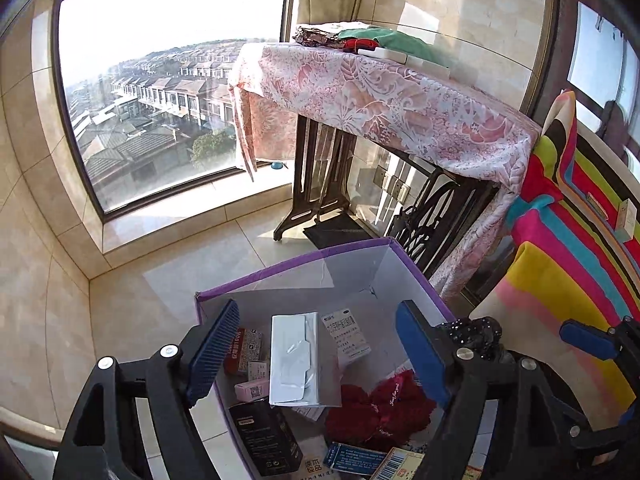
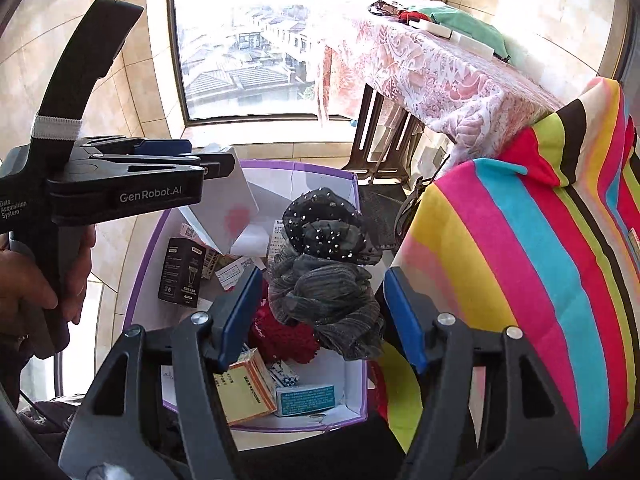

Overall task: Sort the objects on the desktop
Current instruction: 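Open both tools to drop the white box and scrunchie into the storage box, then reach both tools back toward the dental box and tall white box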

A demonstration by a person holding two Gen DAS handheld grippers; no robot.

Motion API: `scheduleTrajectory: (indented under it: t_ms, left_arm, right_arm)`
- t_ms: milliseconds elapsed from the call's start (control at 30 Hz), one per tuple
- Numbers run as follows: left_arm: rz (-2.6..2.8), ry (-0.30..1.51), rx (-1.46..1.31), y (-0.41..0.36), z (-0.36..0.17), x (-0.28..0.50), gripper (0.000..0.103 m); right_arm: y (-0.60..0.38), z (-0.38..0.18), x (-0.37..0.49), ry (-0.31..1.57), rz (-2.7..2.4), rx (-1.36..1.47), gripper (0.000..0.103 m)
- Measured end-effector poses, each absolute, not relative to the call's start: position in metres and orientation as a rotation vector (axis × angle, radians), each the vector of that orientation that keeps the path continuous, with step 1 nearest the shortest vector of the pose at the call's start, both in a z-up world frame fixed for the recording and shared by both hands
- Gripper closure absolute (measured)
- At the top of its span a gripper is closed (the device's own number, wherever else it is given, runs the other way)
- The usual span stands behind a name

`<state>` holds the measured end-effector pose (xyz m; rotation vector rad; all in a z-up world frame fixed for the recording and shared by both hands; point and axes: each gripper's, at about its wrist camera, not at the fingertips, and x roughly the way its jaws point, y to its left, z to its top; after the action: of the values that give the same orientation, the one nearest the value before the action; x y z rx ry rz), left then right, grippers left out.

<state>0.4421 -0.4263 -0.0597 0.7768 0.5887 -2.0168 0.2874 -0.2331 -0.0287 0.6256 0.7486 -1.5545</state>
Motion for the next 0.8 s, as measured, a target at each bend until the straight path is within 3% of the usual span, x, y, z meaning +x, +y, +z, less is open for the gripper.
scheduleTrajectory:
  t_ms: [267,400,633,800]
  left_arm:
    - [-2.149,0.594,0.809,-0.406,-0.056,0.419,0.016]
    - [-2.285,0.594,0.835,-0.385,-0.04,0.383,0.016]
    - [-2.581,0.422,0.916,-0.324,0.007,0.277,0.016]
    - [-2.691,0.391,1.101,-0.29,0.021,0.162,0.015]
  right_arm:
    - [-0.182,-0.001,0.221,0.539,-1.668,0.757,0.035]
    - [-0.135,0.022,0.182,0.445,-1.8,0.739,0.027]
    - [-0.068,0.047,0.072,0.298,-2.081,0.787,0.014]
    - [-0.054,0.04,-0.03,0.282,-2.205,0.902,0.014]
